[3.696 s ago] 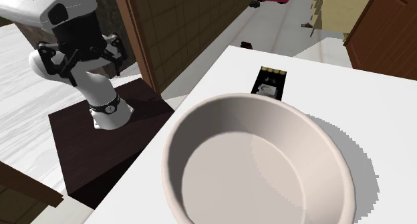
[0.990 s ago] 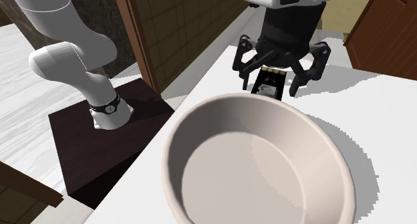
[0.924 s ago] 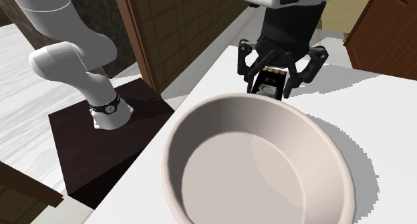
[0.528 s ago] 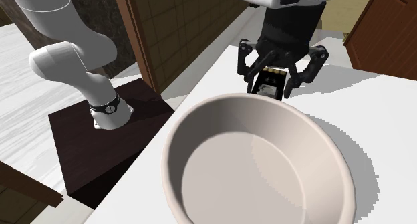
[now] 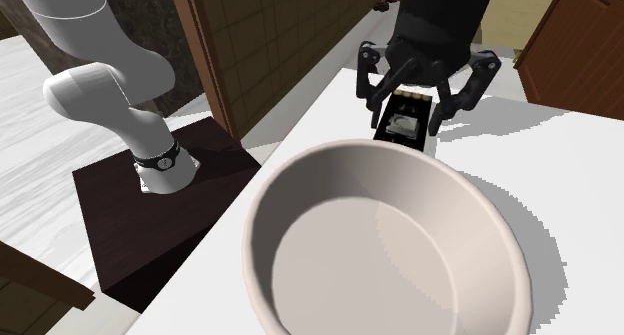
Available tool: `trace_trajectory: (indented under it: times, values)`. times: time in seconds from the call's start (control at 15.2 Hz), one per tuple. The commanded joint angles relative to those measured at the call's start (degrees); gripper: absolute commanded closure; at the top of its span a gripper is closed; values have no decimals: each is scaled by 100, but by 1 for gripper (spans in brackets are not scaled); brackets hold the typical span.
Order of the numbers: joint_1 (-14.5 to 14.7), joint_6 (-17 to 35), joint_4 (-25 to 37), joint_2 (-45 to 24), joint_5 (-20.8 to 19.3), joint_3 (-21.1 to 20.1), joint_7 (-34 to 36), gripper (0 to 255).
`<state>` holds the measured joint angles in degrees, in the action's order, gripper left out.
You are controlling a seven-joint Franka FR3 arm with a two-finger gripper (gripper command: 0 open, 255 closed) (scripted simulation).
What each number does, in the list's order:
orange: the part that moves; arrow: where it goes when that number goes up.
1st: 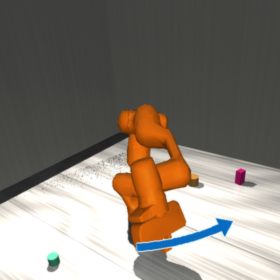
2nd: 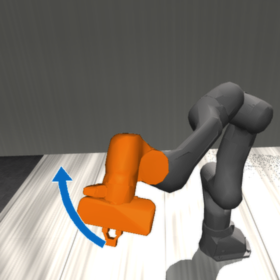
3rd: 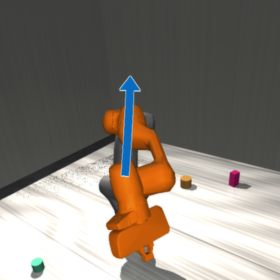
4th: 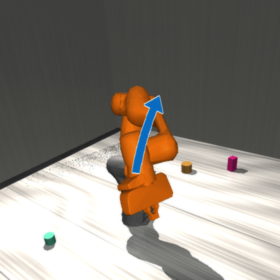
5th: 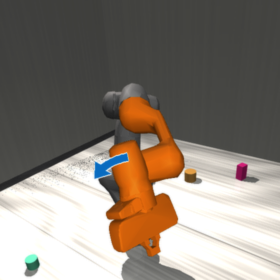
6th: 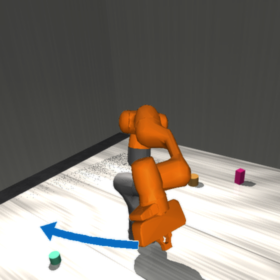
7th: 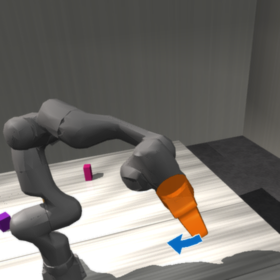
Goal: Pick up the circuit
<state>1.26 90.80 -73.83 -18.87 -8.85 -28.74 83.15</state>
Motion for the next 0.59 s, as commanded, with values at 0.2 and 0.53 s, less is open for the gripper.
trace_trajectory:
  times: [0.2, 0.53]
  values:
    - [123, -489, 655, -180, -86, -4, 19, 255]
    - [299, -1028, 1435, -432, -212, 1, 35, 255]
